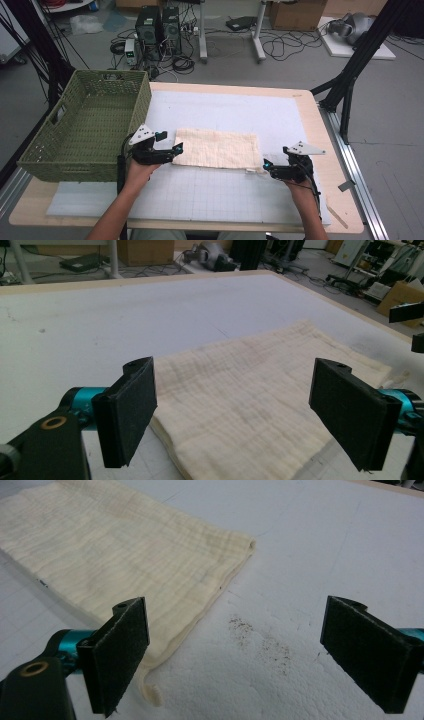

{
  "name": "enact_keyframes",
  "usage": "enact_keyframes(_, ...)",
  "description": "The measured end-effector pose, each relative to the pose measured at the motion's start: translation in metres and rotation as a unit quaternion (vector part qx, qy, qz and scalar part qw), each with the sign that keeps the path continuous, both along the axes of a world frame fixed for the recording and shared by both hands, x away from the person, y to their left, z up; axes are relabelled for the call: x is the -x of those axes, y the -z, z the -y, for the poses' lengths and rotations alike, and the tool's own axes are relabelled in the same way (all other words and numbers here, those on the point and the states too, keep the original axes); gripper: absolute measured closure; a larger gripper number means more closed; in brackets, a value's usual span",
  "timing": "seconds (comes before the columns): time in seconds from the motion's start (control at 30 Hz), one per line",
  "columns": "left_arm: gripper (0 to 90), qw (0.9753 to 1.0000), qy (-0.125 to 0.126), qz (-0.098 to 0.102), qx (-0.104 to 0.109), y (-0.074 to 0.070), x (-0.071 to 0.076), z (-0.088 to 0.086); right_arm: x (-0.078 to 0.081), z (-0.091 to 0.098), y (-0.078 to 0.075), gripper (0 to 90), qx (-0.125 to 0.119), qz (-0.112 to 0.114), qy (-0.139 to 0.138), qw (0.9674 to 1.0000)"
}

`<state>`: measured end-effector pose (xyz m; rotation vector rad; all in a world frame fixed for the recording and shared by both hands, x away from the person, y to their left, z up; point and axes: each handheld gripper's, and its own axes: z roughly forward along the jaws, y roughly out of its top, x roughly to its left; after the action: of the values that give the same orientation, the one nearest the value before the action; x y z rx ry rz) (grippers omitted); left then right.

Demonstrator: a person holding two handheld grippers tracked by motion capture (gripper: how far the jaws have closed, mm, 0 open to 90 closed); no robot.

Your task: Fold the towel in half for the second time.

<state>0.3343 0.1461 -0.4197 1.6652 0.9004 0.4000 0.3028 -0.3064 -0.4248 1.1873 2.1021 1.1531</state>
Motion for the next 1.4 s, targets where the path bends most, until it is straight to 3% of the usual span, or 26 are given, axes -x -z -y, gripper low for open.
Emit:
enact_keyframes(0.23, 20.9, 1.0000, -0.003, 0.000, -0.001, 0.001, -0.001, 0.000, 0.000, 0.002, 0.000, 11.4, -0.002, 0.003, 0.003, 1.0000)
enact_keyframes(0.63, 23.2, 0.9996, -0.007, -0.020, -0.016, 0.004, -0.005, 0.005, 0.000, 0.003, 0.001, 11.4, -0.002, -0.001, -0.003, 1.0000)
enact_keyframes(0.9, 25.5, 0.9995, -0.006, -0.020, -0.023, 0.000, -0.012, 0.012, 0.002, 0.004, 0.001, 11.4, -0.008, -0.004, -0.002, 1.0000)
enact_keyframes(1.13, 28.6, 0.9995, -0.002, -0.018, -0.026, -0.012, -0.029, 0.023, 0.001, 0.003, 0.002, 11.5, -0.009, -0.009, -0.006, 0.9999)
enact_keyframes(1.4, 28.2, 0.9982, -0.019, -0.041, -0.040, -0.014, -0.054, 0.027, 0.000, 0.003, 0.003, 11.5, -0.008, -0.011, -0.009, 0.9999)
